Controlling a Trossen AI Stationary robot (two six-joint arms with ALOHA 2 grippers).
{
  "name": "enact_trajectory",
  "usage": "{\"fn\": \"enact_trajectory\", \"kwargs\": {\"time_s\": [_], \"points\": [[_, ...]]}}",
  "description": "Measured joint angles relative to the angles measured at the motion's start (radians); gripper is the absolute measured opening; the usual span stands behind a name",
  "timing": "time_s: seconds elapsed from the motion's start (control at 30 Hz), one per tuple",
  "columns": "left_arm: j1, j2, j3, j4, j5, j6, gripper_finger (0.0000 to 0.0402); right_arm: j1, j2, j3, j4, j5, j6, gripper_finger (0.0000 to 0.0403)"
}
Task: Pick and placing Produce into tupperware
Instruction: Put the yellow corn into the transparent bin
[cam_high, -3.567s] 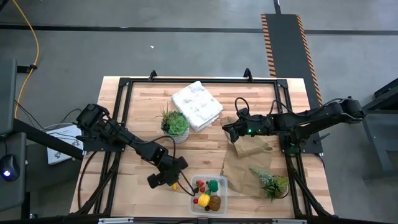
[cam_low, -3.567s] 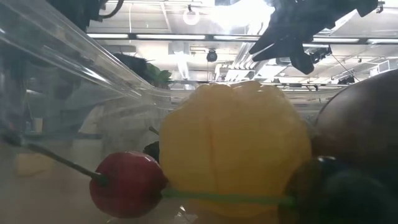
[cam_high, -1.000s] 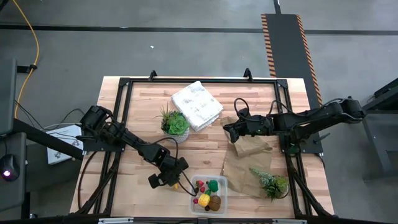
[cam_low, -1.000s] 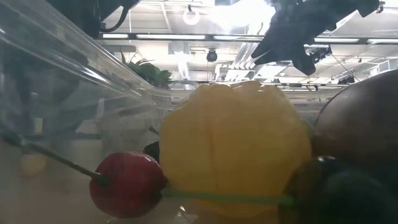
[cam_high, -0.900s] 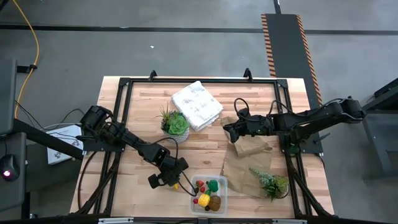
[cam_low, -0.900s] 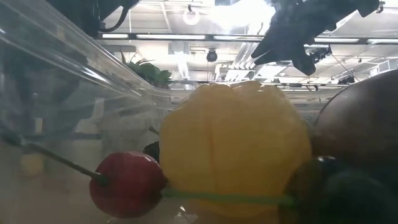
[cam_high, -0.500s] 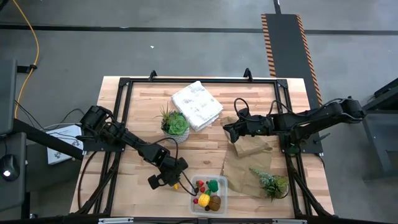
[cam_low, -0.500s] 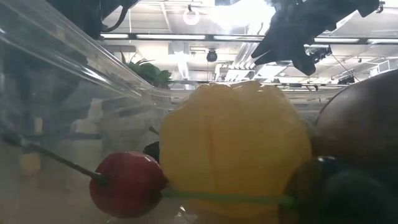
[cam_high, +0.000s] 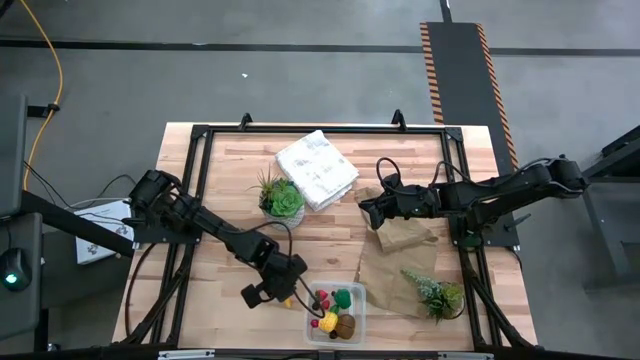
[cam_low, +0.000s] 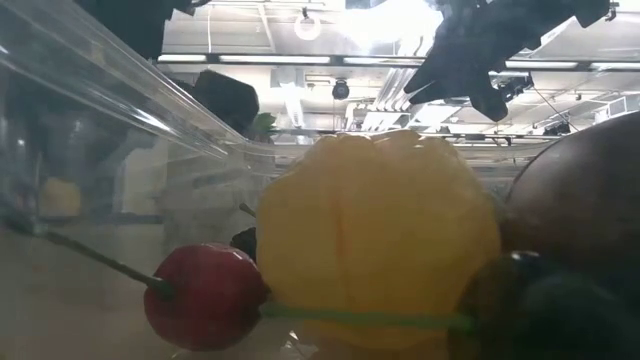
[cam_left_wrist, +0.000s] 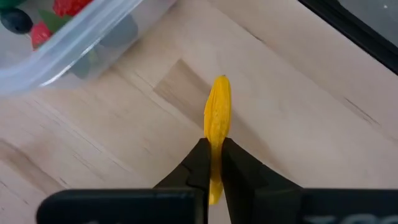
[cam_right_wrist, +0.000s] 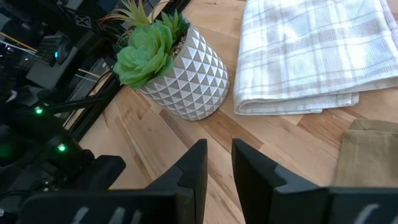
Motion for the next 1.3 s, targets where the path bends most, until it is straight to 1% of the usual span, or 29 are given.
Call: {"fn": "enact_trajectory", "kwargs": {"time_s": [0.1,0.17,0.47,0.67,0.83,1.0,1.17,1.3], "points": [[0.000,0.000,0.024,-0.047,0.002,-0.002,0.0020,0.000,0.000,0.000,0.000,0.000,-0.001,0.0062],[0.000,0.000,0.034,-0.075,0.021,-0.011,0.0020,0.000,0.000,0.000,0.000,0.000,-0.003,0.0062],[0.000,-0.022,0.072,-0.100,0.042,-0.113,0.0021,0.000,0.000,0.000,0.000,0.000,-0.031,0.0062],[0.000,-0.024,0.135,-0.135,0.040,-0.168,0.0021,0.000,0.000,0.000,-0.015,-0.009,-0.069,0.0062],[0.002,-0.024,0.179,-0.177,-0.010,-0.193,0.0021,0.000,0.000,0.000,-0.053,-0.042,-0.075,0.0062],[0.002,-0.024,0.220,-0.173,-0.061,-0.270,0.0021,0.000,0.000,0.000,-0.080,-0.087,-0.098,0.0062],[0.002,-0.024,0.265,-0.172,-0.151,-0.381,0.0021,0.000,0.000,0.000,-0.083,-0.140,-0.187,0.0062],[0.001,-0.024,0.294,-0.145,-0.203,-0.482,0.0021,0.000,0.000,0.000,-0.083,-0.181,-0.260,0.0062]]}}
